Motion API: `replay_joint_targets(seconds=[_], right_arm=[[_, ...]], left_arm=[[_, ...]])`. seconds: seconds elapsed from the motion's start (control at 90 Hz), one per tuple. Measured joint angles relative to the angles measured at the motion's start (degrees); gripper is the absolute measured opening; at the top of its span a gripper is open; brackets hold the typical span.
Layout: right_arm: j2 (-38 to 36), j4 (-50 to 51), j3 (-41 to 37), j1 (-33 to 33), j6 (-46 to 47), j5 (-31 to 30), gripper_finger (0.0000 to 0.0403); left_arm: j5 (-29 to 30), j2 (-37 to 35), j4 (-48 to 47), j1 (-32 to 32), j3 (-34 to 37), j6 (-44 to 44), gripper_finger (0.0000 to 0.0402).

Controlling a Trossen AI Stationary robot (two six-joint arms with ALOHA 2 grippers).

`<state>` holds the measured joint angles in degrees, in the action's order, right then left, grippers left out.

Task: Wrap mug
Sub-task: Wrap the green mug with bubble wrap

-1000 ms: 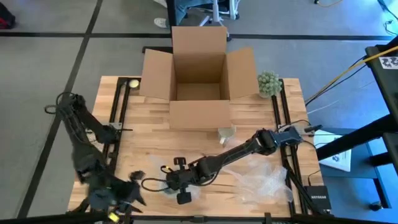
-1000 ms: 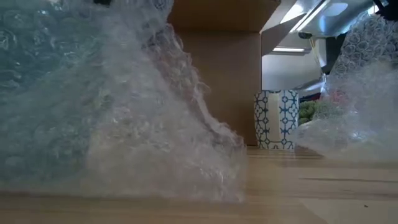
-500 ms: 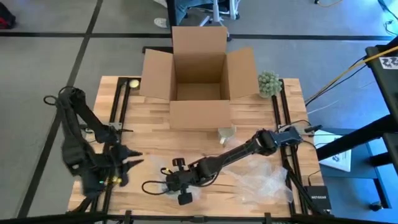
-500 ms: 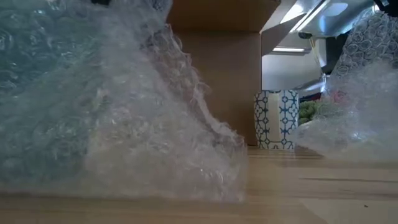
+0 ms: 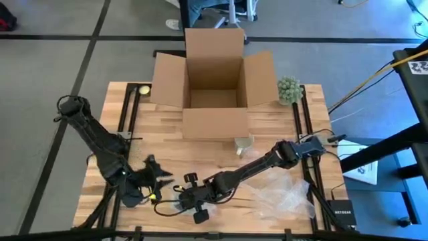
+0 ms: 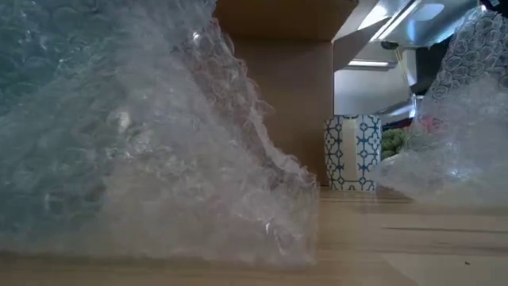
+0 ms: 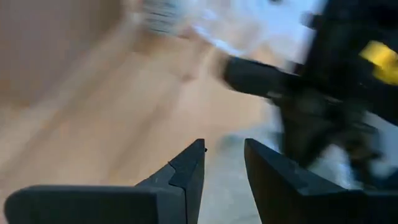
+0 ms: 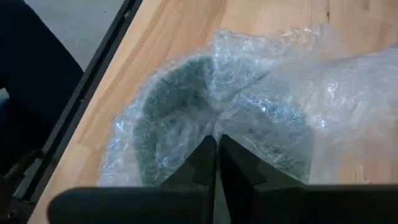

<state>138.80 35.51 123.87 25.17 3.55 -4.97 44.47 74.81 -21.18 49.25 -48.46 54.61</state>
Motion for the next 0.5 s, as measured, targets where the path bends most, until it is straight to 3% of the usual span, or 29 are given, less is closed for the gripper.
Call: replay_joint_targets(seconds=[0.244,0.5], right_arm=[[0.00,0.05,0.00,0.00,-0.02,0.00,0.0003],[0.00,3.39,2.94,0.07,-0.13,0.23,0.0003]], left_arm=[[-10.44,8.19,13.77,-2.20,2.13,-2.34,0.0098],[-12.40,13.23,22.52,-2.16,2.07,-3.21,0.0098]])
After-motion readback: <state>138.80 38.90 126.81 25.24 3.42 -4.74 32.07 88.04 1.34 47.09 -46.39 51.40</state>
